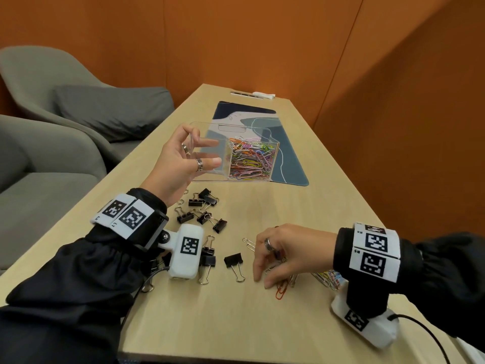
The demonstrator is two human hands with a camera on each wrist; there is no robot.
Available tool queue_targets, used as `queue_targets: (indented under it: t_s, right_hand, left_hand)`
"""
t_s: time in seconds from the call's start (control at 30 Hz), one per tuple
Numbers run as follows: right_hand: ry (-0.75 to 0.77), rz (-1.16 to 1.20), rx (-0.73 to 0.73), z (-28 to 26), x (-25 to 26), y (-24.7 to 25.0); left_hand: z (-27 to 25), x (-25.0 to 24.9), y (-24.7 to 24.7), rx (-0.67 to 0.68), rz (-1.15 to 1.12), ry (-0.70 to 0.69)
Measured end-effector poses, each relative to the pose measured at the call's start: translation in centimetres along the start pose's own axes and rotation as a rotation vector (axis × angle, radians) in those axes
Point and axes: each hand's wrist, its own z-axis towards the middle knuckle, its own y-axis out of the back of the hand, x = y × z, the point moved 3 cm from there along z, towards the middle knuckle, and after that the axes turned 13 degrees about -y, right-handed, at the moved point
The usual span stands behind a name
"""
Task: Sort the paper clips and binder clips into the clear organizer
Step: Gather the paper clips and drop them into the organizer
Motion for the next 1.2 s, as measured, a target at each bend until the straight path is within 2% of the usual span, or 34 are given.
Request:
queue_targets:
  t_s: [0.1, 0.2, 0.27, 0.47, 0.67, 0.8, 1.0, 1.2]
  right_hand:
    - [-0.086, 0.074, 0.0, -0.2, -1.4, 0.7]
    - [-0.179, 0.157, -0.135, 0.3, -1.9, 1.8]
    - [-0.226, 0.079, -0.193, 1.1, -1.8, 2.2]
    - [-0.151, 0.004, -0.053, 2.6, 0.0, 1.4]
    - [-0.104, -0.057, 0.117, 0.9, 0.1, 1.3]
    - [-0.125, 0.036, 0.077, -0.3, -0.6, 1.8]
    - [-0.085, -0.079, 0.047, -1.3, -0.9, 0.1]
    - [-0.11, 0.03, 0.036, -1.4, -0.9, -0.4]
  left_hand:
    - [0.0, 0.1, 0.0, -0.001, 0.005, -0.002]
    - [0.0, 0.1, -0.1, 0.005, 0.004, -0.003]
    - [0.0, 0.2, -0.2, 0.007, 0.004, -0.004]
    - [0.0, 0.2, -0.1, 0.006, 0.002, -0.001]
    - [0.0, 0.0, -0.2, 0.006, -0.011, -0.011]
    - [0.0, 0.0, -0.4, 0.021, -0.019, -0.013]
    - [-0.1, 0.1, -0.5, 0.031, -0.023, -0.015]
    - [-0.2, 0.0, -0.5, 0.031, -0.022, -0.009]
